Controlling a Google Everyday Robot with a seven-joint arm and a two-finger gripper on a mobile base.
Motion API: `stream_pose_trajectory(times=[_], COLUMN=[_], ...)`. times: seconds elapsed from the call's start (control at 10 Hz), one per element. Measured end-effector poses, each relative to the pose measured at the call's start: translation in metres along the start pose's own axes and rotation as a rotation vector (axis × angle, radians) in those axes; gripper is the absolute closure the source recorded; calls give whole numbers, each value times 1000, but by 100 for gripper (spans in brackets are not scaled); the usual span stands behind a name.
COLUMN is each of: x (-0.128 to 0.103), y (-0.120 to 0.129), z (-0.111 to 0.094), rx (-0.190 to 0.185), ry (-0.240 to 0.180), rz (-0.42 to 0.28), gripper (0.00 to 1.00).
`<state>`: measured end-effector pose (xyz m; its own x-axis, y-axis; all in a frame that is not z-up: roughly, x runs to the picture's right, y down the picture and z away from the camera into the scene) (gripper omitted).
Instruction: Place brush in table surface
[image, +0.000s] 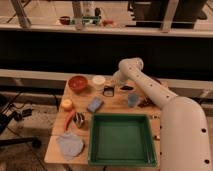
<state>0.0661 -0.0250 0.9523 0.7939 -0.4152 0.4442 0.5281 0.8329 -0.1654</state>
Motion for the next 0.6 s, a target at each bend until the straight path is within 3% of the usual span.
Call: stream_pose_trajectory(times=[0.6], x=[11], y=[15], z=[16], rx=[-62], ry=[19], rz=[6], gripper=[80])
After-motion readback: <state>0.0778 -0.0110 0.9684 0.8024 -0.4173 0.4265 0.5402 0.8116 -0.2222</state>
